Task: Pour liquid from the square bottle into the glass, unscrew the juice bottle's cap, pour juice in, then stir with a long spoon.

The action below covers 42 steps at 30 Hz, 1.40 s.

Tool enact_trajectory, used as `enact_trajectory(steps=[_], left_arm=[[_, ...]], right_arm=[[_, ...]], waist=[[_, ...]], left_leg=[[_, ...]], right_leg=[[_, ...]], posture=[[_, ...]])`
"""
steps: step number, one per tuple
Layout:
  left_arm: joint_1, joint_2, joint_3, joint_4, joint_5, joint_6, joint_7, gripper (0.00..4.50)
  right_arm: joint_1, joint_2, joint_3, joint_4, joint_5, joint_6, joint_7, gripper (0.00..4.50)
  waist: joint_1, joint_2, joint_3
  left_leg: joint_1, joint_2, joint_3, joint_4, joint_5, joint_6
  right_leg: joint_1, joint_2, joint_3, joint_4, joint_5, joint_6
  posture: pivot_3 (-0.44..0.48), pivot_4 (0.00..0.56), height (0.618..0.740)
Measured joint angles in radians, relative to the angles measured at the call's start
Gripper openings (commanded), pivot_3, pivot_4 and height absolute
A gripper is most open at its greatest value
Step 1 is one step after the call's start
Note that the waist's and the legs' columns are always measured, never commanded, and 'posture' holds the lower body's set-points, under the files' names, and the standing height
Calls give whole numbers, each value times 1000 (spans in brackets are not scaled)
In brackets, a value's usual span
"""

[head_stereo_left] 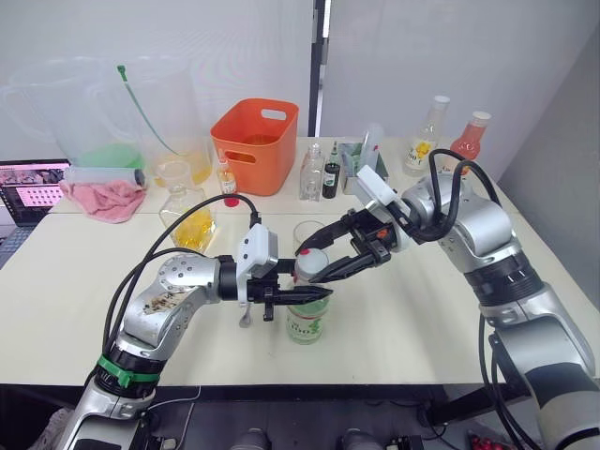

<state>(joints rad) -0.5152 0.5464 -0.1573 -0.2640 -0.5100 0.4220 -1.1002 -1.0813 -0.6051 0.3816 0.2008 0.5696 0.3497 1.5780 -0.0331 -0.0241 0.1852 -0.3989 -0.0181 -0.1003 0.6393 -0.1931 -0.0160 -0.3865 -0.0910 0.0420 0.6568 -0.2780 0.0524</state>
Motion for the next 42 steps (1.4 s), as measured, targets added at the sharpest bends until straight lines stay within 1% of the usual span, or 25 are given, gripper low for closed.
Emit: enact_trajectory(steps=[1, 3, 6, 8, 9, 12, 14, 15, 19, 21, 24, 28, 36, 37, 38, 42], left_arm=[[0, 0, 0, -1, 0, 1, 3, 1418], [0, 1, -2, -5, 0, 2, 6, 1418], [-1, 1, -4, -7, -7, 2, -2, 1418], [-3, 0, -7, -10, -7, -1, -8, 1418], [-4, 0, -8, -10, -7, -1, -10, 1418], [-15, -6, -10, -3, -9, -1, -13, 1418], [-21, -11, -13, 4, -9, -2, -15, 1418], [-24, -14, -14, 10, -9, -3, -18, 1418], [-36, -23, -18, 43, -9, -7, -34, 1418], [-41, -29, -21, 52, -6, -11, -43, 1418], [-50, -38, -27, 75, -6, -30, -63, 1418], [-81, -51, -41, 111, 1, -44, -91, 1418], [-107, -69, -46, 153, 11, -54, -121, 1418], [-109, -71, -47, 158, 11, -56, -124, 1418], [-110, -72, -47, 161, 12, -58, -125, 1418], [-115, -79, -49, 171, 15, -68, -129, 1418]], right_arm=[[-7, -6, 11, 9, 4, -12, 1, 1702], [-21, -20, 29, 16, 13, -14, 2, 2760], [-25, -70, 33, 15, 4, 24, 1, 3786], [1, -84, -5, 5, 3, 46, -6, 4436], [14, -86, -22, -2, 3, 55, -10, 4478], [126, -110, -121, -101, 34, 127, -81, 4478], [211, -120, -184, -199, 68, 191, -155, 4478], [266, -122, -226, -279, 99, 243, -218, 4478], [362, -92, -330, -512, 187, 386, -454, 4478], [389, -70, -362, -609, 207, 440, -577, 4478], [434, -43, -367, -725, 219, 499, -728, 4478], [440, -6, -368, -804, 238, 564, -883, 4478], [448, 11, -365, -842, 238, 608, -1013, 4478], [458, 8, -364, -843, 238, 612, -1019, 3940], [465, 2, -361, -843, 238, 617, -1019, 3709], [475, -21, -354, -868, 257, 621, -1009, 2341]], waist=[[-2, 0, 0], [-4, 0, 0], [1, 0, 0], [3, 0, 0], [3, 0, 0], [12, 0, 0], [18, 0, 0], [19, 0, 0], [19, 0, 0], [19, 0, 0], [23, 0, 0], [24, 0, 0], [25, 0, 0], [25, 0, 0], [26, 0, 0], [25, 0, 0]], left_leg=[[0, 0, 0, 0, 0, 0], [0, 0, 0, 0, 0, 0], [-2, 0, 0, 0, 0, 0], [-2, 0, 0, 0, 0, 0], [-3, -1, 0, 0, 0, 0], [-5, -1, -1, 0, 0, 0], [-6, -1, -1, 0, 0, 0], [-6, -1, -1, 0, 0, 0], [-5, -1, 0, 0, 0, 0], [-5, -1, 0, 0, 0, 0], [-6, -2, -1, 0, 0, 0], [-6, -2, -1, 0, 0, 0], [-6, -2, -1, 0, 0, 0], [-6, -2, -1, 0, 0, 0], [-6, -2, -1, 0, 0, 0], [-6, -2, -1, 0, 0, 0]], right_leg=[[0, 0, 0, 0, 0, 0], [0, 0, 0, 0, 0, 0], [-1, 0, 0, 0, 0, 0], [-2, -1, 0, 0, 0, 0], [-2, -1, 0, 0, 0, 0], [-3, -1, 0, -1, 0, 0], [-4, -1, 0, -1, 0, 0], [-4, -1, 0, -1, 0, 0], [-4, -1, 0, -1, 0, 0], [-3, -1, 0, -1, 0, 0], [-3, -1, 0, -2, 0, 0], [-3, -1, 0, -2, 0, 0], [-2, -1, 0, -3, 0, 0], [-2, -1, 0, -3, 0, 0], [-2, -1, 0, -3, 0, 1], [-2, -1, 0, -3, 0, 1]], posture=[[0, 150, 740], [0, 150, 740], [0, 150, 740], [0, 150, 740], [0, 150, 740], [0, 150, 740], [0, 150, 740], [0, 150, 740], [0, 150, 740], [0, 150, 740], [0, 150, 740], [0, 150, 740], [0, 150, 740], [0, 150, 740], [0, 150, 740], [0, 150, 740]])
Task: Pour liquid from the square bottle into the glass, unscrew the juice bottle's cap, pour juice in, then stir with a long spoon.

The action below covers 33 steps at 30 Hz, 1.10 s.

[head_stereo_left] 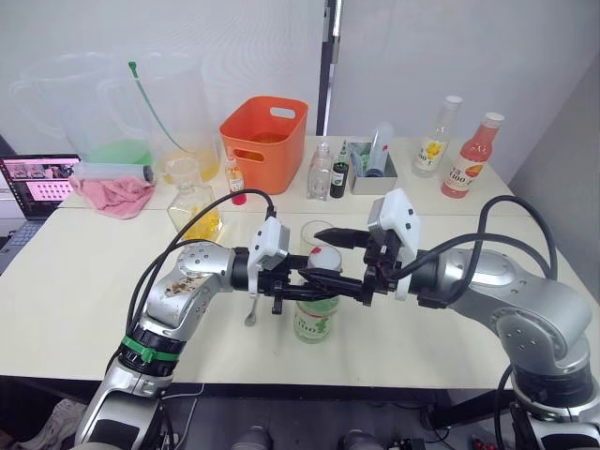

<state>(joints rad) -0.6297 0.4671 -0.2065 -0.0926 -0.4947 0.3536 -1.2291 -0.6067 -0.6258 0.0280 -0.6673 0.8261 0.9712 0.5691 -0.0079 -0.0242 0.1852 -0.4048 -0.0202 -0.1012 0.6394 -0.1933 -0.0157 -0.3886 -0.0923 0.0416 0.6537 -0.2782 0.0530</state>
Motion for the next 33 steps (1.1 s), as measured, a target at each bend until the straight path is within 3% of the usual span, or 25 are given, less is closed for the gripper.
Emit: enact_trajectory(steps=[2, 10, 19, 27, 29, 33], left_arm=[[0, -1, -2, 0, 0, -5, -1, 1418], [17, 0, 2, -15, 3, -6, 19, 1418], [40, 35, 12, -69, 3, -7, 35, 1418], [54, 52, 13, -104, 3, 1, 57, 1418], [57, 53, 16, -106, 1, 6, 63, 1418], [57, 54, 16, -114, 0, 17, 69, 1418]], right_arm=[[4, -12, -1, -2, 13, -2, 17, 1753], [-71, -64, 90, 181, -77, -181, 291, 1742], [-285, -21, 236, 575, -218, -468, 805, 1742], [-393, 28, 279, 726, -276, -539, 991, 1742], [-401, 37, 282, 748, -286, -544, 999, 2762], [-412, 46, 285, 778, -301, -526, 1000, 4029]], waist=[[0, 0, 0], [-5, 0, 0], [-11, 0, 0], [-13, 0, 0], [-13, 0, 0], [-13, 0, 0]], left_leg=[[0, 0, 0, 0, 0, 0], [2, 0, 0, 0, 0, 0], [2, 1, 0, 0, 0, 0], [2, 2, 0, 0, 0, 0], [2, 2, 0, 0, 0, 0], [2, 1, 0, 0, 0, 0]], right_leg=[[0, 0, 0, 0, 0, 0], [2, 0, 0, -1, 0, 0], [1, 1, 0, 0, 0, 0], [0, 1, 0, 2, 0, 0], [0, 1, 0, 2, 0, 0], [0, 1, 0, 2, 0, 0]], posture=[[0, 150, 740], [0, 150, 740], [0, 150, 740], [0, 150, 740], [0, 150, 740], [0, 150, 740]])
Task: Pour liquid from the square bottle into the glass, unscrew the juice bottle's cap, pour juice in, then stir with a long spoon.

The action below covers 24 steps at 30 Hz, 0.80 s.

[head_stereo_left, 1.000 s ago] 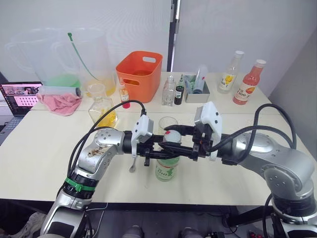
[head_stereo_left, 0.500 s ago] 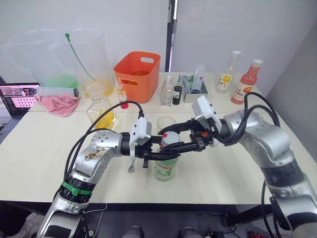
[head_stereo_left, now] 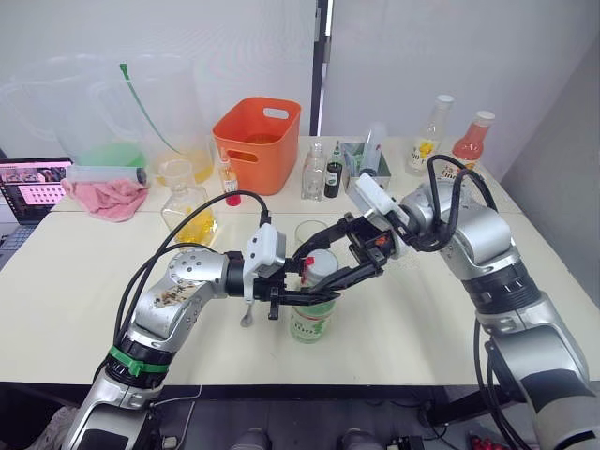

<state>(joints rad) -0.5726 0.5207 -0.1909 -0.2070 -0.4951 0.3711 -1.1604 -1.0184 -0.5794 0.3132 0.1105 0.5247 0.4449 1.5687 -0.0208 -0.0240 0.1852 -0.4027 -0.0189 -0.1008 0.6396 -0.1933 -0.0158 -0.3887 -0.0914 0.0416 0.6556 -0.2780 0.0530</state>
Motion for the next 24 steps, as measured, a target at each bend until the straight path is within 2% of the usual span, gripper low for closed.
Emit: enact_trajectory(steps=[1, 2, 4, 8, 12, 19, 24], left_arm=[[0, 0, 0, 0, 0, 1, 1, 1418], [0, 0, 0, -1, 0, 2, 1, 1418], [0, 0, 0, -2, 0, 3, 3, 1418], [-1, -7, -6, -4, 0, 4, 8, 1418], [-4, -8, -5, 2, -1, 4, 8, 1418], [-22, -26, -8, 35, -2, 3, 0, 1418], [-39, -42, -8, 69, -3, 2, -18, 1418]], right_arm=[[0, 0, 0, 1, -1, 2, 0, 4363], [0, 0, -1, 0, -1, 4, 0, 4440], [0, -2, -13, -4, 3, 20, -1, 4440], [46, -89, -87, -122, 63, 121, -17, 4440], [141, -121, -173, -254, 129, 233, -119, 4440], [288, -51, -363, -580, 309, 485, -572, 4440], [389, -40, -365, -725, 340, 565, -784, 4440]], waist=[[0, 0, 0], [0, 0, 0], [0, 0, 0], [9, 0, 0], [7, 0, 0], [10, 0, 0], [13, 0, 0]], left_leg=[[0, 0, 0, 0, 0, 0], [0, 0, 0, 0, 0, 0], [0, 0, 0, 0, 0, 0], [-2, -1, -1, 0, 0, 0], [-1, 0, 0, 0, 0, 0], [-2, -1, -1, 0, 0, 0], [-2, -1, 0, 0, 0, 0]], right_leg=[[0, 0, 0, 0, 0, 0], [0, 0, 0, 0, 0, 0], [0, 0, 0, 0, 0, 0], [0, 0, 0, -1, 0, 0], [-1, 0, 0, -1, 0, 0], [0, -1, 0, -1, 0, 0], [0, -1, 0, -1, 0, 0]], posture=[[0, 150, 740], [0, 150, 740], [0, 150, 740], [0, 150, 740], [0, 150, 740], [0, 150, 740], [0, 150, 740]])
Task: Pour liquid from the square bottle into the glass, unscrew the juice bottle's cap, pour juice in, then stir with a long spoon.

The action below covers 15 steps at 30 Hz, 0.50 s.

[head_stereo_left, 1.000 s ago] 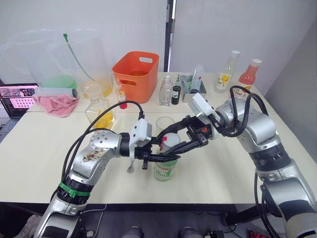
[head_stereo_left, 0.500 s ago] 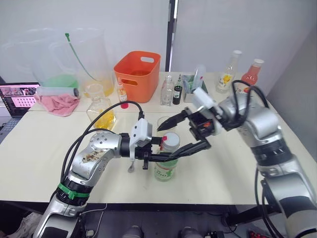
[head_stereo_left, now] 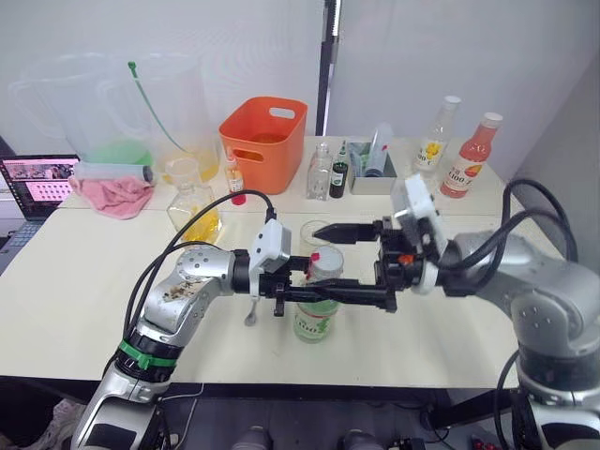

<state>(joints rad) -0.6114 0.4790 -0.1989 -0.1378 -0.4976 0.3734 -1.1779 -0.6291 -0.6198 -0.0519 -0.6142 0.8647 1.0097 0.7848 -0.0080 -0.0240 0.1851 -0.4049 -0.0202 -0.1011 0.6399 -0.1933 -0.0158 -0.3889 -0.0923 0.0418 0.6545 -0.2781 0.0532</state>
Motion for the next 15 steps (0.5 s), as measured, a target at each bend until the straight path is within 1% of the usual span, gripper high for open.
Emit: enact_trajectory(steps=[2, 5, 12, 15], left_arm=[[-5, -6, -1, 10, 1, -1, -7, 1418], [-12, -19, -8, 24, 2, -3, -15, 1418], [-19, -24, -15, 43, 4, -21, -30, 1418], [-19, -26, -16, 47, 4, -26, -30, 1418]], right_arm=[[20, 0, 1, -22, -13, 3, -63, 4440], [31, 1, 1, -32, -17, 3, -118, 4440], [54, -18, 8, -37, -19, -3, -149, 4440], [71, -19, 8, -33, -19, -25, -138, 3646]], waist=[[-1, 0, 0], [0, 0, 0], [1, 0, 0], [2, 0, 0]], left_leg=[[0, 0, 0, 0, 0, 0], [0, 0, 0, 0, 0, 0], [0, 0, 0, 0, 0, 0], [0, 0, 0, 0, 0, 0]], right_leg=[[0, 0, 0, 0, 0, 0], [0, 0, 0, 0, 0, 0], [0, 0, 0, -1, 0, 0], [1, 0, 0, -1, 0, 0]], posture=[[0, 150, 740], [0, 150, 740], [0, 150, 740], [0, 150, 740]])
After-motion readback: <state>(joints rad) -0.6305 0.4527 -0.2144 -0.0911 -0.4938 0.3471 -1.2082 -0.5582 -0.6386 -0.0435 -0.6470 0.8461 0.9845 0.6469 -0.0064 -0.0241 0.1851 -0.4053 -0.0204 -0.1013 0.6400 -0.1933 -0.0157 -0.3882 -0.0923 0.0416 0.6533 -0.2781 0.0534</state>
